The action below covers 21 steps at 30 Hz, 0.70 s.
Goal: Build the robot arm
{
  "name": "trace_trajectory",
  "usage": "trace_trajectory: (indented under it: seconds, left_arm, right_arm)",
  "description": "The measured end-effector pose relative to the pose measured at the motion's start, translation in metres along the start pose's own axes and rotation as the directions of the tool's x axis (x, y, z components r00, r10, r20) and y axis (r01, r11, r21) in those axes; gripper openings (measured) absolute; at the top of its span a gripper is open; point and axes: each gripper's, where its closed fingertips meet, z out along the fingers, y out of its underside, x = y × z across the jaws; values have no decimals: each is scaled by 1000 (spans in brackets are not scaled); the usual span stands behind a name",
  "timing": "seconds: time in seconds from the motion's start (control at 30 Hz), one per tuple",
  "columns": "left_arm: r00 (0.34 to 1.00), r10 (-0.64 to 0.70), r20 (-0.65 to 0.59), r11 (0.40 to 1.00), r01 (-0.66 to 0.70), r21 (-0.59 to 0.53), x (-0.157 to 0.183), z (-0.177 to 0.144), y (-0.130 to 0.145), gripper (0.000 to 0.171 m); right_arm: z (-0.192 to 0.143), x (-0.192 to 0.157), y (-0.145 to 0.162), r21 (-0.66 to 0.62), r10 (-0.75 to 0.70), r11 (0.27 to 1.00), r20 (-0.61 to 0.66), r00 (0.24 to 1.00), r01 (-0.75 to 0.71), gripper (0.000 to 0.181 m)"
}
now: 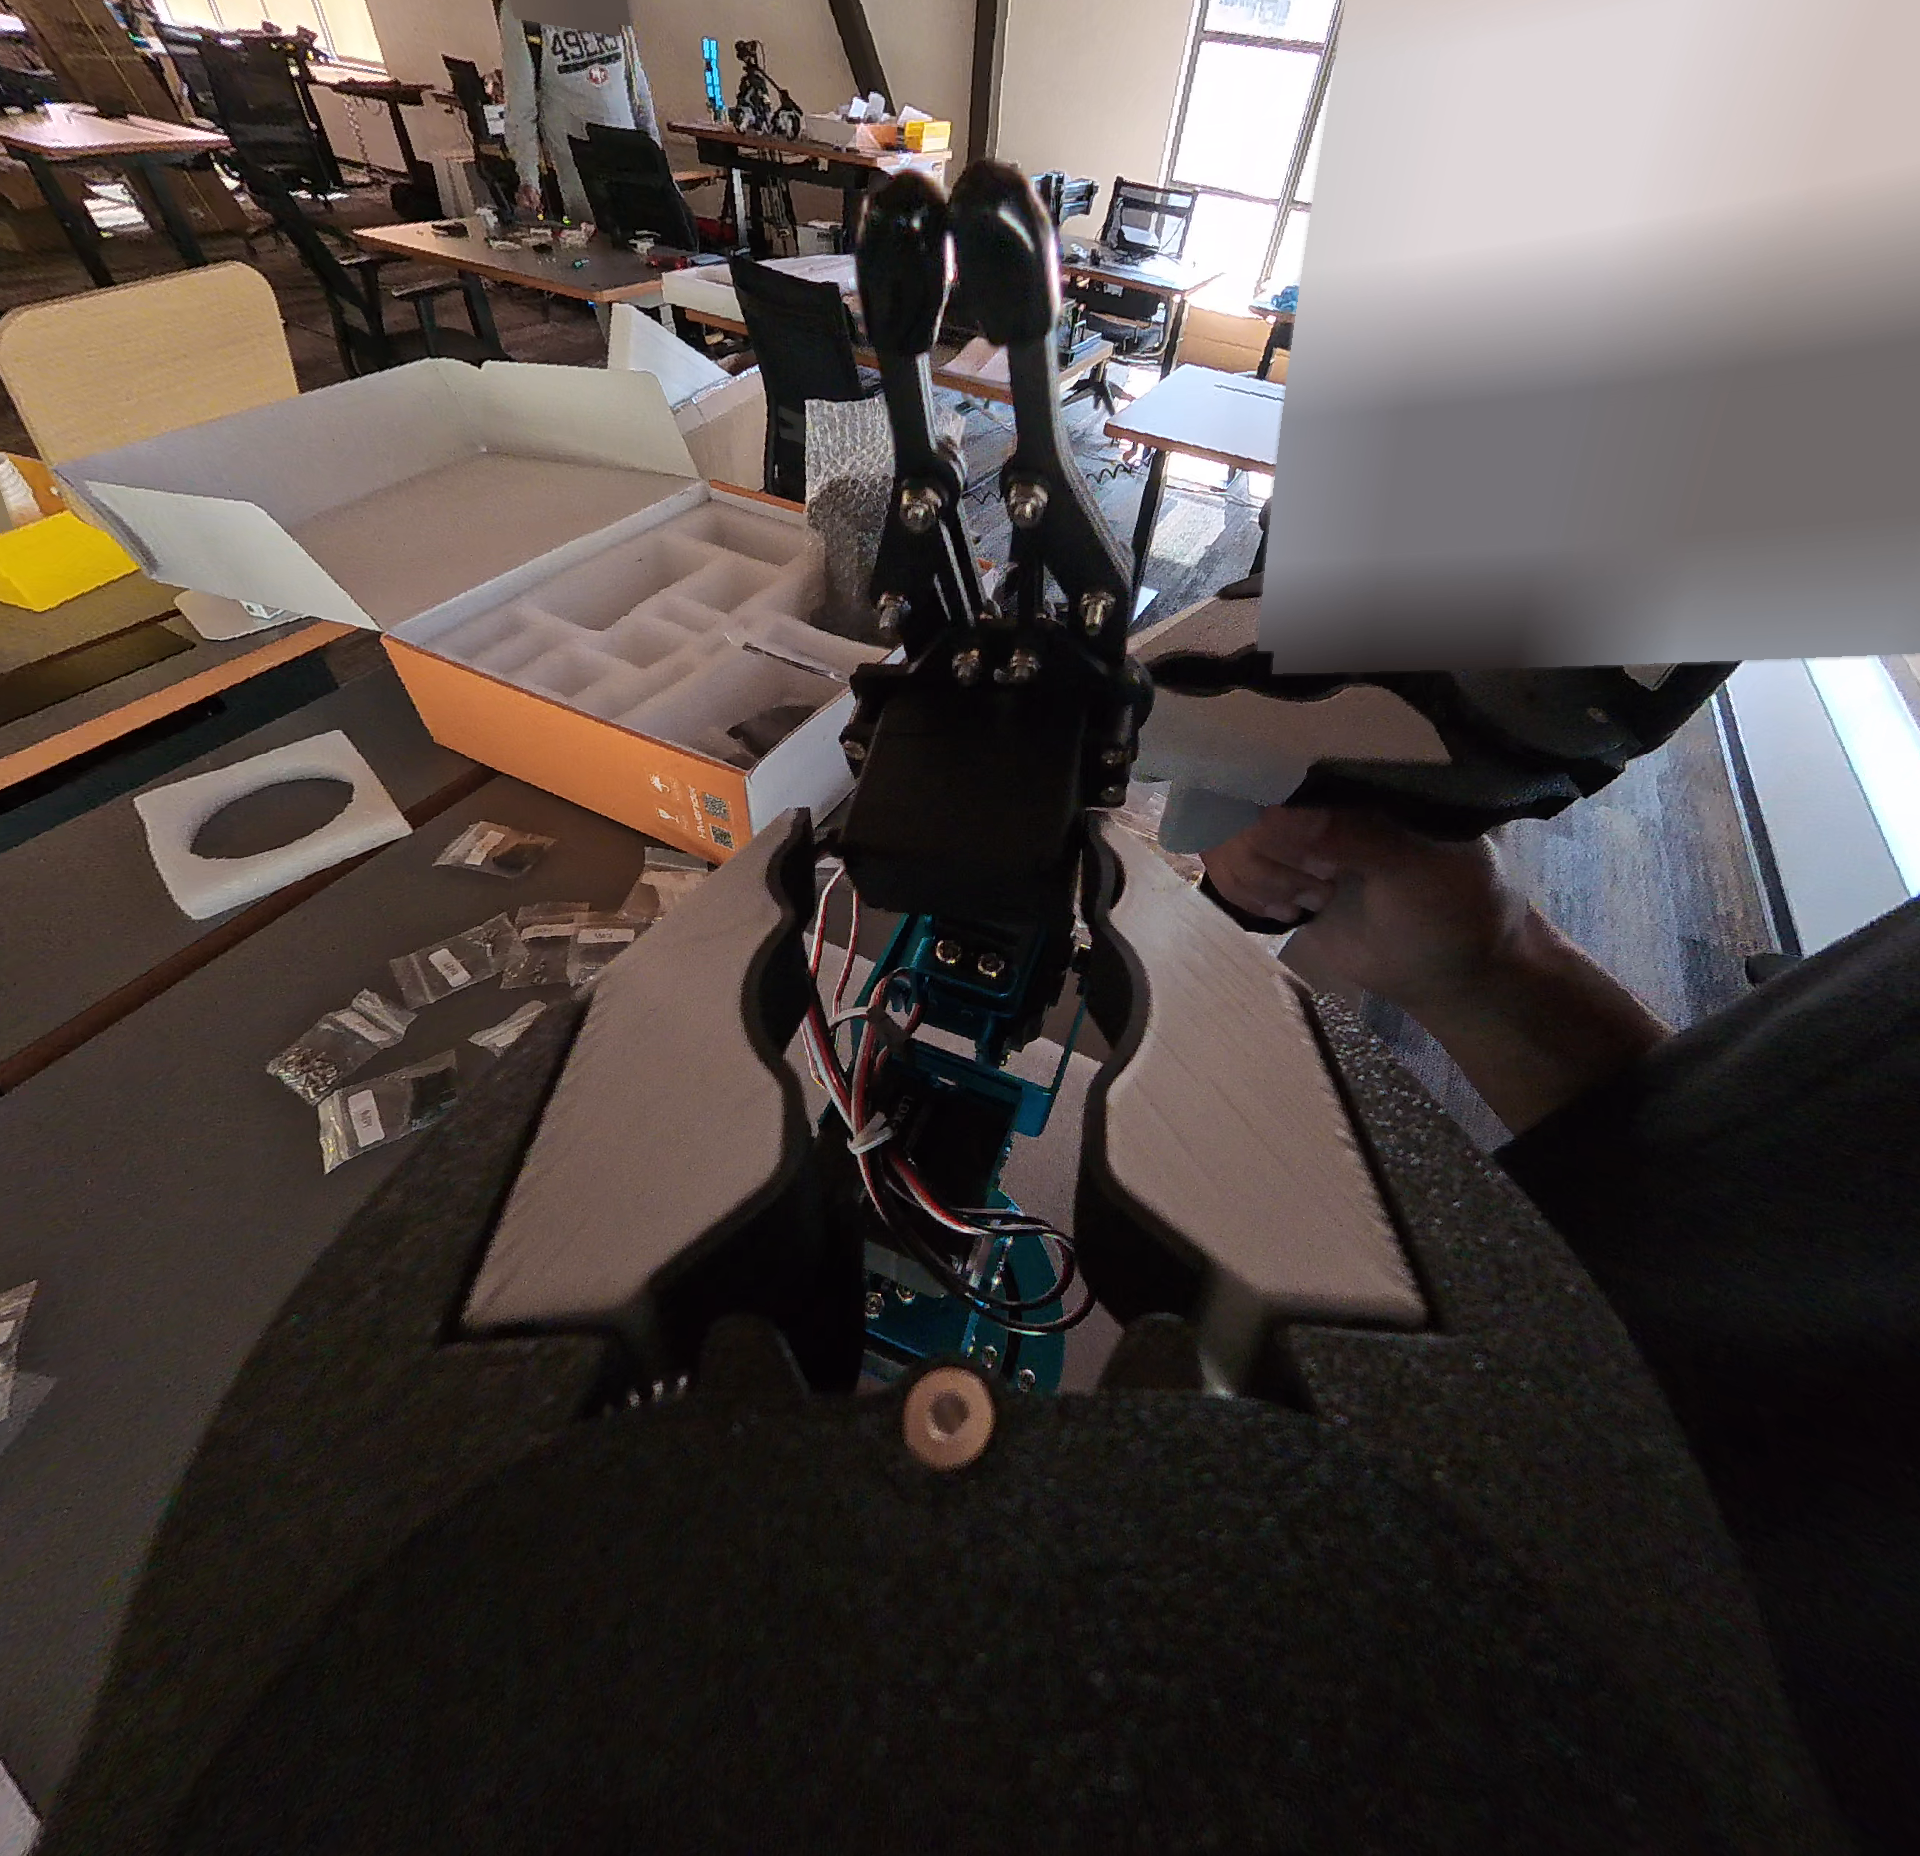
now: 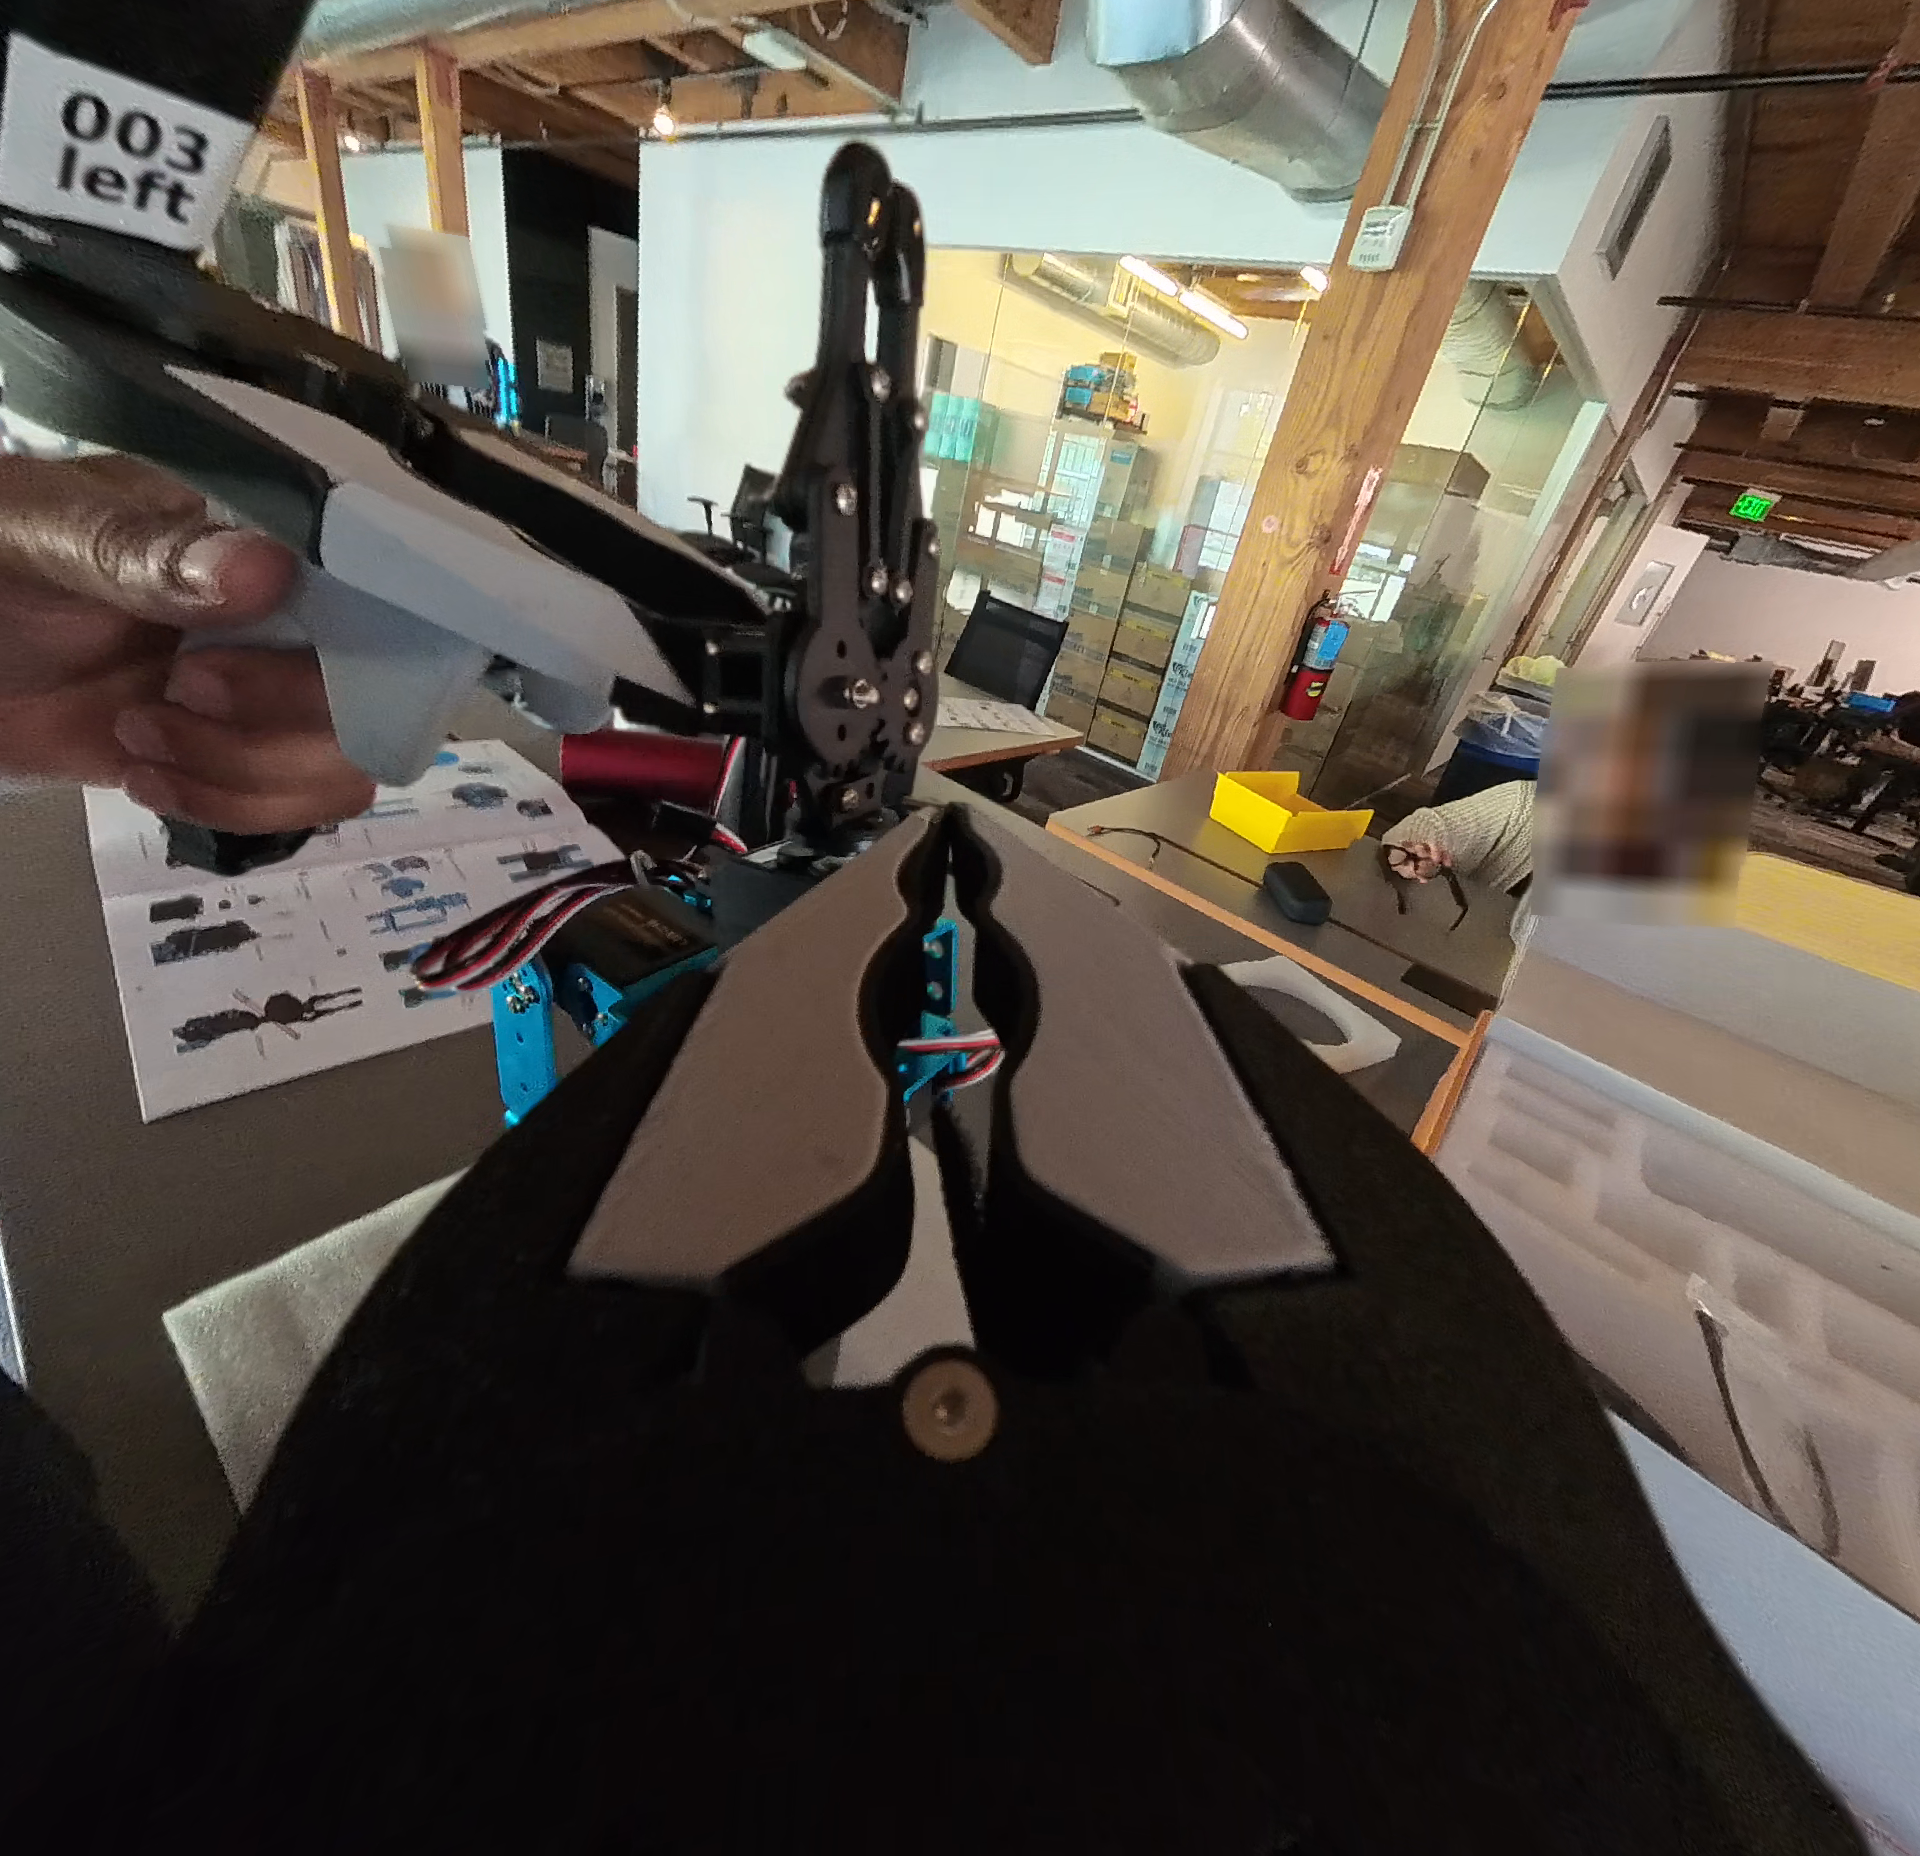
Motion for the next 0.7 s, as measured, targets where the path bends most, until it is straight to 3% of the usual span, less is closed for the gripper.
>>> trace_trajectory:
  seconds: [0.7]
  left_arm:
    - [999,27,-36,999,-26,43,3,1,-1,49]
  right_arm:
    - [13,-12,-3,-135,-153,973,234,960,188,0]
